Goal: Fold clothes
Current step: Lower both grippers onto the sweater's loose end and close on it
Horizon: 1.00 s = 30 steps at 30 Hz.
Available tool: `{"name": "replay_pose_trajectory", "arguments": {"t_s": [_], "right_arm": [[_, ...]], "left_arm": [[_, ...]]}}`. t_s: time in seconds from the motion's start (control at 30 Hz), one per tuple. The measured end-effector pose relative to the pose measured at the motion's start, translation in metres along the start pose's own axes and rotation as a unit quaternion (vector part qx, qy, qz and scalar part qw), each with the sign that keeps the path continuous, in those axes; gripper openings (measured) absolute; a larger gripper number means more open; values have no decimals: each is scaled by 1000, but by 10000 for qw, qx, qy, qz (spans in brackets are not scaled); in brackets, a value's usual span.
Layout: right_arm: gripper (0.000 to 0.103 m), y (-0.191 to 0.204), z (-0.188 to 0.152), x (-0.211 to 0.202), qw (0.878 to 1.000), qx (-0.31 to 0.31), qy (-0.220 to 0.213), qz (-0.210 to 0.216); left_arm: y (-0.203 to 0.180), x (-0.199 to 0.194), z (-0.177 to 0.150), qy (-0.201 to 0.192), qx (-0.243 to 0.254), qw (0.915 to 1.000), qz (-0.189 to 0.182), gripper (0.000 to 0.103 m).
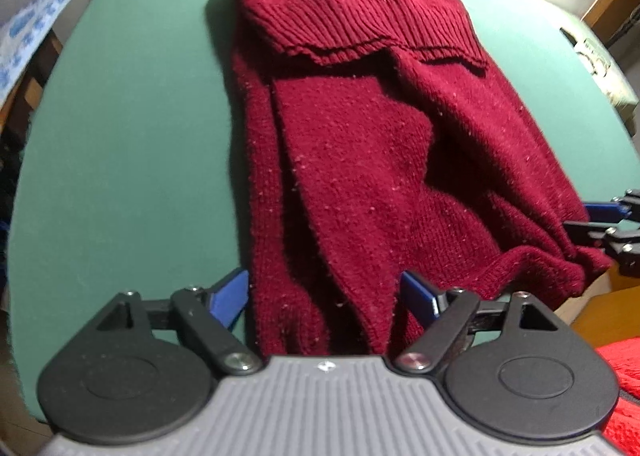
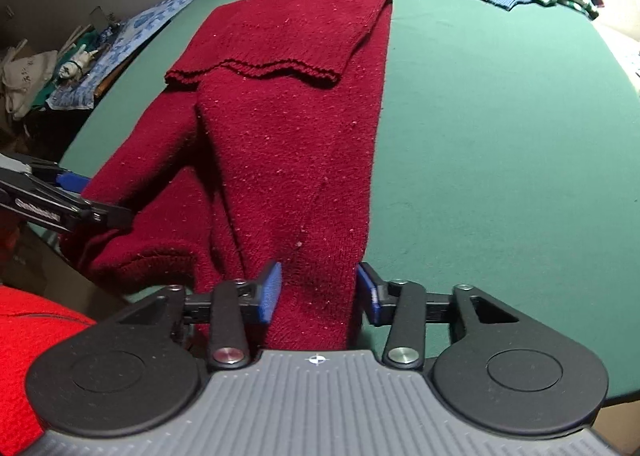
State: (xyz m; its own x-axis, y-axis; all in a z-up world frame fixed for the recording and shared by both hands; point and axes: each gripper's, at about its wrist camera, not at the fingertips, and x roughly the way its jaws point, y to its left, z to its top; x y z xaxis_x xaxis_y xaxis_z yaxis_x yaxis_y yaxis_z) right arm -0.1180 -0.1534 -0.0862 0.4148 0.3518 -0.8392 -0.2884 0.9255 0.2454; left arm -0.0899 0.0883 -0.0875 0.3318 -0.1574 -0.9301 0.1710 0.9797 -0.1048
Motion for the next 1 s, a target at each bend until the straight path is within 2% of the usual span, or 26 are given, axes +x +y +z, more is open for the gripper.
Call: {"name": "replay_pose_trajectory", "arguments": {"t_s": [0.17, 0.33, 0.63, 1.0], "right_arm": [[43, 3, -1, 0, 10000, -80, 33, 18], [28, 3, -1, 0, 9999, -145, 83, 39], [31, 4, 0, 1, 9994, -311, 157, 55], [34, 12, -12, 0, 9976, -681, -114, -50]], "left_arm": [[-5, 3, -1, 10, 67, 9998, 170, 85], [-2, 2, -2, -50, -14, 9996, 293, 73], [-5, 0, -4, -169, -23, 9995, 249, 61], [-5, -3, -5, -126, -81, 9996, 258, 61]]}}
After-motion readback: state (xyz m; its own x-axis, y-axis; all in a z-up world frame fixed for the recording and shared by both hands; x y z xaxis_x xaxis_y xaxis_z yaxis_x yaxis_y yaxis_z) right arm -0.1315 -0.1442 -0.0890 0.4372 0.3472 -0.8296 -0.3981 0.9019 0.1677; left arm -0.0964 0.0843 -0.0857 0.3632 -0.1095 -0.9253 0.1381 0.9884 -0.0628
